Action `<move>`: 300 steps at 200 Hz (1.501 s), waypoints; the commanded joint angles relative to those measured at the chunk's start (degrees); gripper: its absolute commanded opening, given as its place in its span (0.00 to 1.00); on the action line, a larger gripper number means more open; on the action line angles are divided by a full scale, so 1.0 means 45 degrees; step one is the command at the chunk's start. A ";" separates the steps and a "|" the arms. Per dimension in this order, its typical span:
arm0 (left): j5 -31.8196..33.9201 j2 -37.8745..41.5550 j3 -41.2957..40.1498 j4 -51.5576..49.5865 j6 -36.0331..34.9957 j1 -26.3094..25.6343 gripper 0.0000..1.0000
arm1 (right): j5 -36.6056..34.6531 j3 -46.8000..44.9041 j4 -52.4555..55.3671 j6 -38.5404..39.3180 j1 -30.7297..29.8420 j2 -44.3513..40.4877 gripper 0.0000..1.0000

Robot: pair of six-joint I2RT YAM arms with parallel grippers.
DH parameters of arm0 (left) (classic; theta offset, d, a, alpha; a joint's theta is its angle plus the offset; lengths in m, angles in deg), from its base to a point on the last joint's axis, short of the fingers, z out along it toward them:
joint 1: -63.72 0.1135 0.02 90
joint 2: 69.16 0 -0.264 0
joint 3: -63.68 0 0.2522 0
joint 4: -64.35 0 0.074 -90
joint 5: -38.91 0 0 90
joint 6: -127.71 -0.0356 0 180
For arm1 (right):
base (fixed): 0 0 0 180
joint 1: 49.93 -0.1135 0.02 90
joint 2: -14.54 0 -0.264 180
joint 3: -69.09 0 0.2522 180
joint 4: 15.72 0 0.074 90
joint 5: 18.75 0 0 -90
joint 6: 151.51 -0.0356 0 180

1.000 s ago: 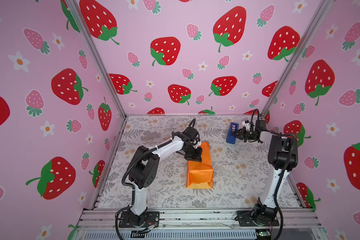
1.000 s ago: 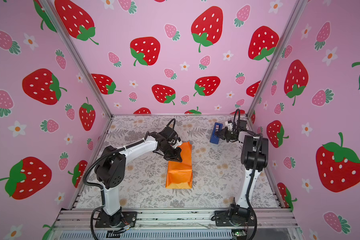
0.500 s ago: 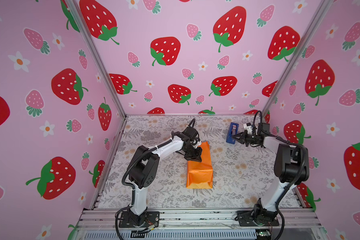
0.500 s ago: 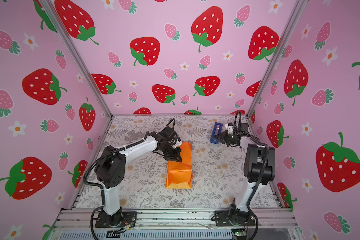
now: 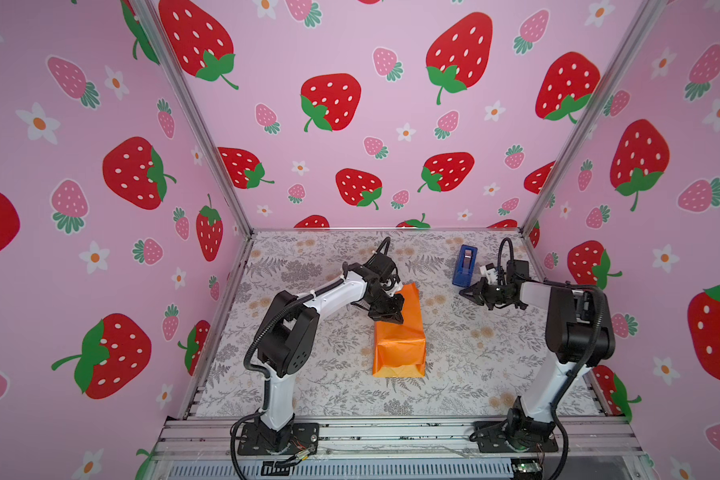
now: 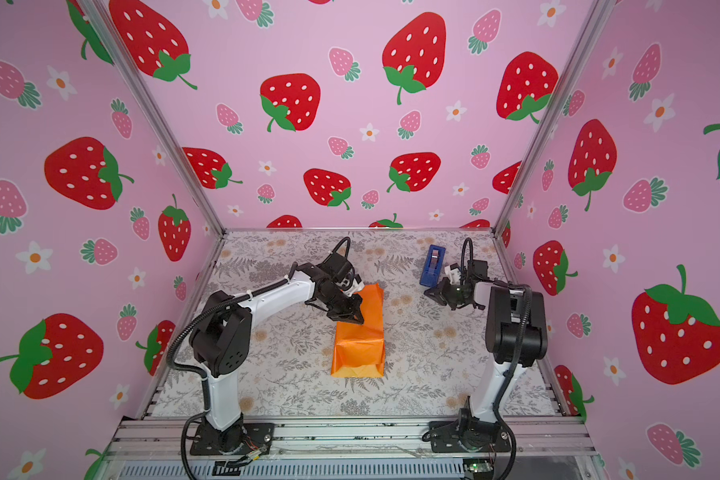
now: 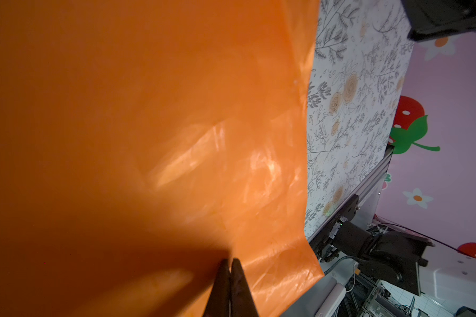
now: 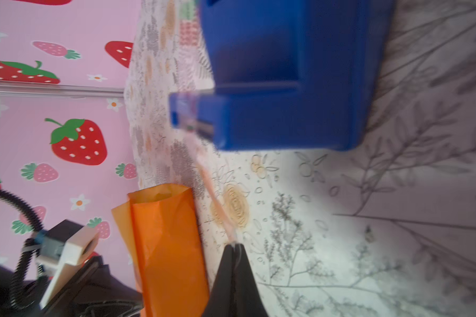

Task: Wrap a gift box in wrapping paper
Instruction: Tear off the tape using the Tape Cutter, then stick the wrapping paper to the gift box.

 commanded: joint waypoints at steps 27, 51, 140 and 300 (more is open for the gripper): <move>0.1082 -0.0735 -0.0244 -0.1185 -0.0171 0.0121 0.08 | -0.4360 0.0372 0.2998 0.1497 -0.0523 0.0420 0.00; 0.1085 -0.0756 -0.0224 -0.1210 -0.0196 0.0122 0.08 | -0.5383 0.0601 0.3532 0.1625 -0.0771 -0.0015 0.00; 0.1050 -0.0794 -0.0336 -0.1193 -0.0330 0.0122 0.07 | -0.0454 0.1005 0.4291 0.2379 -0.1900 -0.3044 0.00; 0.1106 -0.0994 -0.0098 -0.1494 -0.0785 0.0179 0.07 | -0.2693 -0.0453 0.4996 0.1869 -0.4667 -0.3335 0.00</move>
